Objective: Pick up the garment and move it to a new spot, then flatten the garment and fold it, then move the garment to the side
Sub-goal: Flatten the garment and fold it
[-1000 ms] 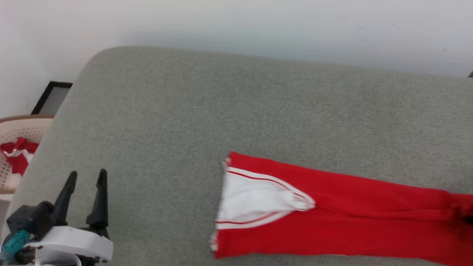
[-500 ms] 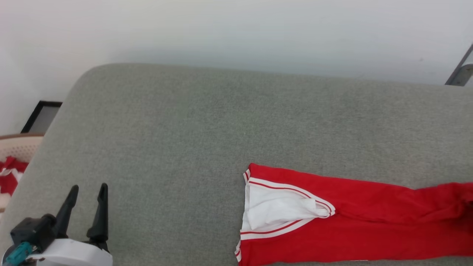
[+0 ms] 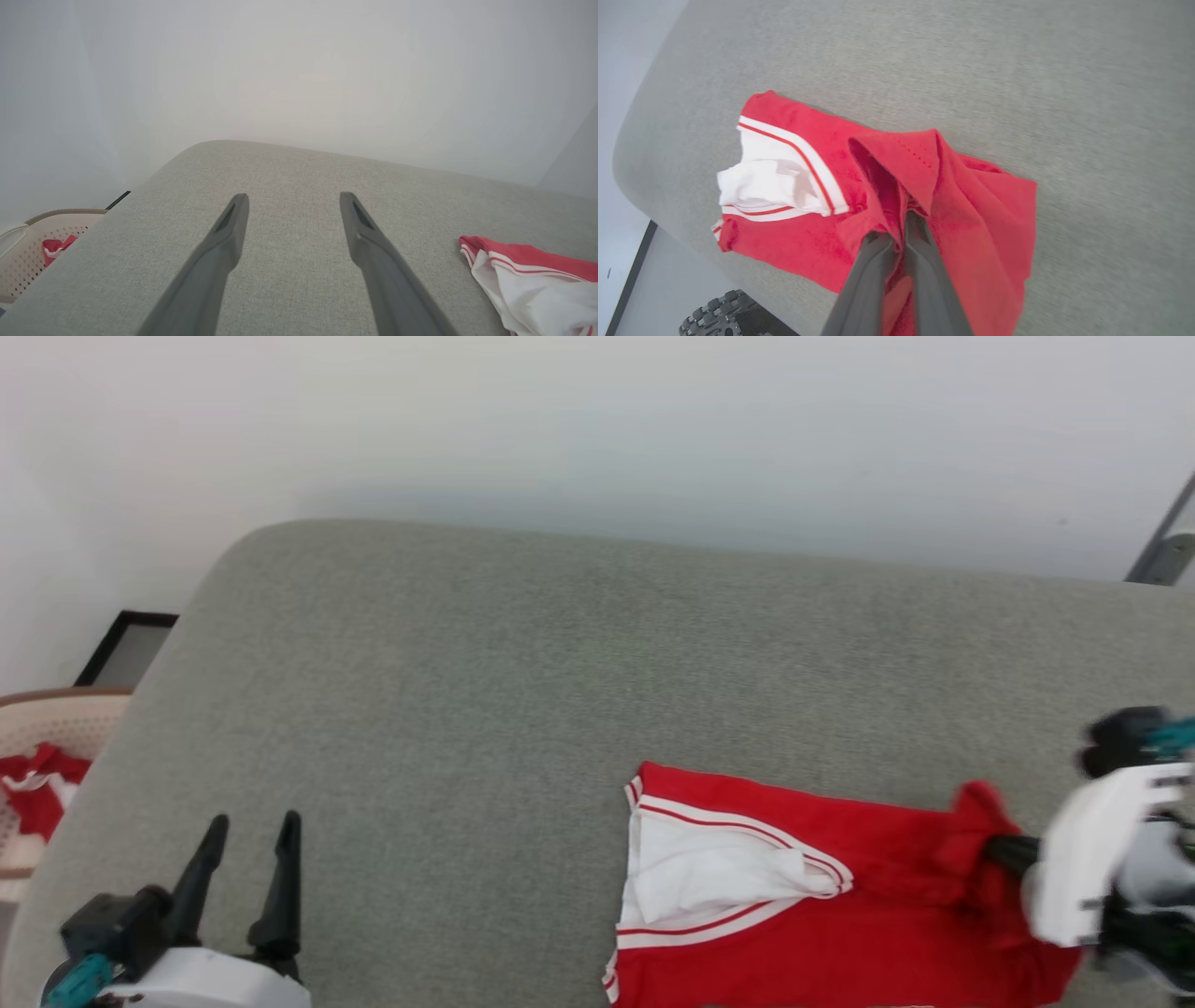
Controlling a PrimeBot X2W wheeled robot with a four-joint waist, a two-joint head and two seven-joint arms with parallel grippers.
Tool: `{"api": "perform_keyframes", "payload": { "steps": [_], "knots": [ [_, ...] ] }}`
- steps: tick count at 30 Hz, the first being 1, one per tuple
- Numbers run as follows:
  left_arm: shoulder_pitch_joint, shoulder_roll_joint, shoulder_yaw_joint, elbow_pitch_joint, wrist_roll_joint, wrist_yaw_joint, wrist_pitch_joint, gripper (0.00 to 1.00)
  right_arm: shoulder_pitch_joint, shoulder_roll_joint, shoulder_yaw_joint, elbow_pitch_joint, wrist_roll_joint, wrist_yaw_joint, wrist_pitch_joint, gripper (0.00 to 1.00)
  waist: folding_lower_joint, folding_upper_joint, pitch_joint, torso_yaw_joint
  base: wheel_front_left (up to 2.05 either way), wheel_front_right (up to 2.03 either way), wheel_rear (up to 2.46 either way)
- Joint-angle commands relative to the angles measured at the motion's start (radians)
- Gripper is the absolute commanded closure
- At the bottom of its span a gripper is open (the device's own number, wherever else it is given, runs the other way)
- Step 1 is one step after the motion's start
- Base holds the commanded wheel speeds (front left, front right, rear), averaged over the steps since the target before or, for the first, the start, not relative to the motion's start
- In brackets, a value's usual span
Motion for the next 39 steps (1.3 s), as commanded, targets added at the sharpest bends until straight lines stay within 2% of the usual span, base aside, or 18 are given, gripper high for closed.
{"api": "perform_keyframes", "payload": {
  "steps": [1,11,25,26,27,34,39],
  "knots": [
    [-0.020,-0.007,-0.010,0.005,0.009,-0.012,-0.003,0.00,-0.022,0.030,0.043,-0.007,-0.002,-0.002,-0.008,1.00,0.0000,-0.0001,0.003,0.027,0.00,0.00,0.00],
    [-0.102,-0.035,-0.060,0.046,0.018,-0.040,0.001,0.00,-0.152,0.154,0.248,0.115,-0.012,-0.002,-0.088,1.00,0.0000,-0.0001,0.034,0.119,0.00,0.00,0.00],
    [-0.158,-0.072,-0.074,0.100,0.024,-0.063,-0.003,0.00,-0.286,0.218,0.426,0.399,-0.036,-0.002,-0.236,0.98,0.0000,-0.0001,0.060,0.176,0.00,0.00,0.00],
    [-0.158,-0.073,-0.072,0.103,0.025,-0.064,-0.003,0.00,-0.295,0.221,0.436,0.412,-0.035,-0.002,-0.251,0.58,0.0000,-0.0001,0.058,0.175,0.00,0.00,0.00],
    [-0.155,-0.073,-0.068,0.105,0.022,-0.067,-0.004,0.00,-0.301,0.222,0.449,0.420,-0.028,-0.002,-0.260,0.00,0.0000,-0.0001,0.054,0.172,0.00,0.00,0.00],
    [-0.109,-0.057,-0.037,0.111,0.020,-0.068,-0.004,0.00,-0.315,0.191,0.511,0.413,0.052,-0.002,-0.308,0.00,0.0000,-0.0001,0.014,0.118,0.00,0.00,0.00],
    [-0.079,-0.041,-0.014,0.100,0.022,-0.064,-0.003,0.00,-0.321,0.124,0.522,0.357,0.080,-0.002,-0.370,0.00,0.0000,-0.0001,-0.001,0.062,0.00,0.00,0.00]
  ]
}}
